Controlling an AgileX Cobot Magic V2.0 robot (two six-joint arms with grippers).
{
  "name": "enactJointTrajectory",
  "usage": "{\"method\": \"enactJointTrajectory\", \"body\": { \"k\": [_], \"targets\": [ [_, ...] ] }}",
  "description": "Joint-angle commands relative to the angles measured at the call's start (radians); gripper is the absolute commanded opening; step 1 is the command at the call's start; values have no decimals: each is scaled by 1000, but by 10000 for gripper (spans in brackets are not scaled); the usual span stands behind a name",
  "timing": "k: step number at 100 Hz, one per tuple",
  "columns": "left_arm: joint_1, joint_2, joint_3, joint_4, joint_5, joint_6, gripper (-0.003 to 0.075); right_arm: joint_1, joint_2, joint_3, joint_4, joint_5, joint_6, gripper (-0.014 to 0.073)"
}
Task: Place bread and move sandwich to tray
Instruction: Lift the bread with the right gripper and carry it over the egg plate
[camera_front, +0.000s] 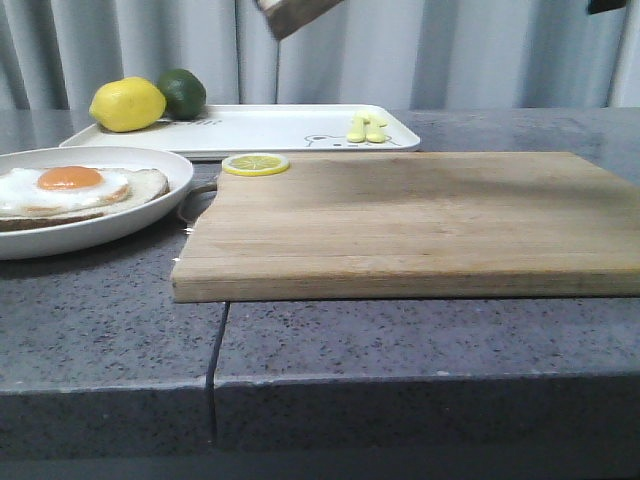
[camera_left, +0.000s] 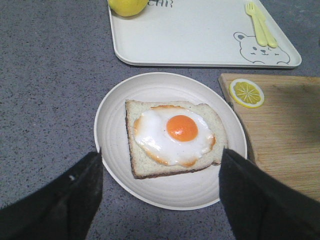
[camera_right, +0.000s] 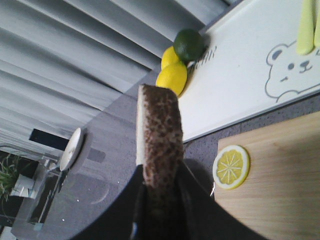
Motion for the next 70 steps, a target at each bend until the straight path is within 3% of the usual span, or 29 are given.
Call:
{"method": "enactJointTrajectory", "body": {
  "k": [1, 26, 70],
  "targets": [
    [1, 4, -36, -26, -58, -3, 462, 80, 32, -76, 93, -31, -27, -109],
    [1, 4, -36, -26, -58, -3, 462, 262, 230, -281, 92, -70, -27, -109],
    [1, 4, -36, -26, -58, -3, 462, 388, 473, -462, 92, -95, 11, -109]
  ]
}}
